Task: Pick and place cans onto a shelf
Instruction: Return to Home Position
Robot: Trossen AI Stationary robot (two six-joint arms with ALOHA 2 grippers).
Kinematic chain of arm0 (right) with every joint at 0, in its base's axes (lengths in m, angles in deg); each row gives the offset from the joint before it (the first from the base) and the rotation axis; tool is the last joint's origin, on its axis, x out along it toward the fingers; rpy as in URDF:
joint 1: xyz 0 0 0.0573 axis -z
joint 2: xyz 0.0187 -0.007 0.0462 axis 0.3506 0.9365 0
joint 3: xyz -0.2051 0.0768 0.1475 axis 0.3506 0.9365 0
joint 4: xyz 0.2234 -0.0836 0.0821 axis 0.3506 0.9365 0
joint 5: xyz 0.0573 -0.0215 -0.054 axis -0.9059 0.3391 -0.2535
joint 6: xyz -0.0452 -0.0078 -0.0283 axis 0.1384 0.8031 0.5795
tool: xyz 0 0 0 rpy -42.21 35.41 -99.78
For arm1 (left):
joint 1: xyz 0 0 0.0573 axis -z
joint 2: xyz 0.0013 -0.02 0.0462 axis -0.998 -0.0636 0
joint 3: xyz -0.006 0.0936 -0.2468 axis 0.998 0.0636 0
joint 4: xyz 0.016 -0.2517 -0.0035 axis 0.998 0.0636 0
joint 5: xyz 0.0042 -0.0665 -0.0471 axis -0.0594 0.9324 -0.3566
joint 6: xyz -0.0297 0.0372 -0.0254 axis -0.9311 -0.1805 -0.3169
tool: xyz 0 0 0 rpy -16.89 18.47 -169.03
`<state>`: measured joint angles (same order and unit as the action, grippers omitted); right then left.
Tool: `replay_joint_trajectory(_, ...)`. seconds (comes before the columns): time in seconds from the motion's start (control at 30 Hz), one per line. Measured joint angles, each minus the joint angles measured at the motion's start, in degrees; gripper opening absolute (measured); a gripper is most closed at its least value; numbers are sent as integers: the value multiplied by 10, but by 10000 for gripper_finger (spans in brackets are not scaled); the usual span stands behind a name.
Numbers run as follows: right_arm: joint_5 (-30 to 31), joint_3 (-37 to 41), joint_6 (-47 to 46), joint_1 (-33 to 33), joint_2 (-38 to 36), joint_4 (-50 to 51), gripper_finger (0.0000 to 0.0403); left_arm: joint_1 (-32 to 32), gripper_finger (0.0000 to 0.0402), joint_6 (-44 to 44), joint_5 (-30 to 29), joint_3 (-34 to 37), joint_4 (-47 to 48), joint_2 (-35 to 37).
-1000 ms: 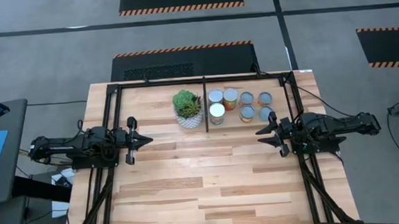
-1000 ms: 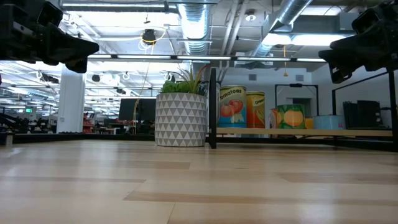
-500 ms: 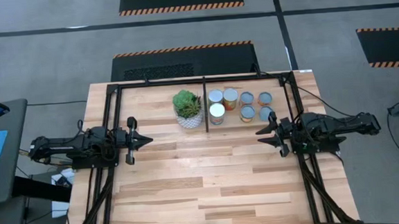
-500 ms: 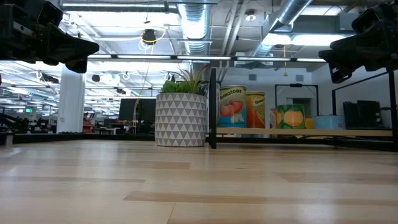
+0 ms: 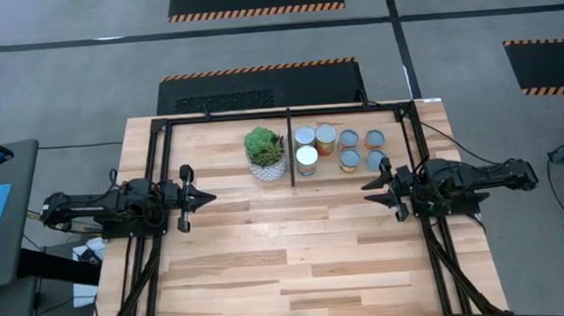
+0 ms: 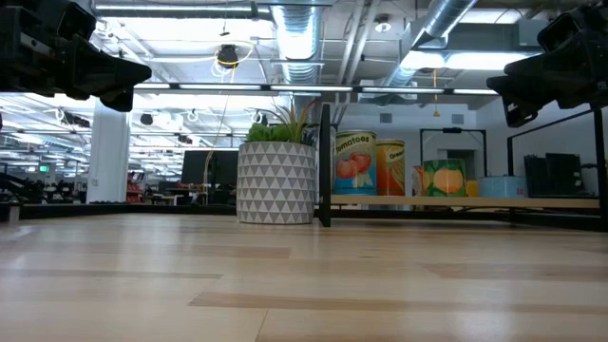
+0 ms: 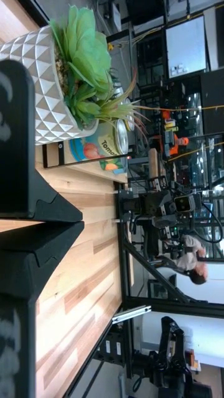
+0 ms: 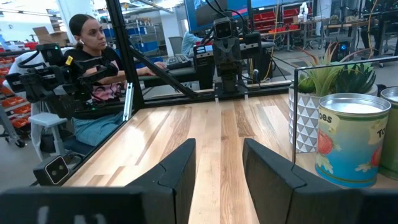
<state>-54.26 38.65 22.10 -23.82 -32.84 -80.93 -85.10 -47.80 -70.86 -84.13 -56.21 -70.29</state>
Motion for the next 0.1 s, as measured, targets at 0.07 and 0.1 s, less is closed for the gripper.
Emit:
replay_joint_trajectory(0.07, 0, 0, 0, 0, 0, 0, 159, 0, 0, 0, 0, 0, 0, 0)
replay_joint_trajectory(0.1, 0, 0, 0, 0, 0, 0, 159, 0, 0, 0, 0, 0, 0, 0)
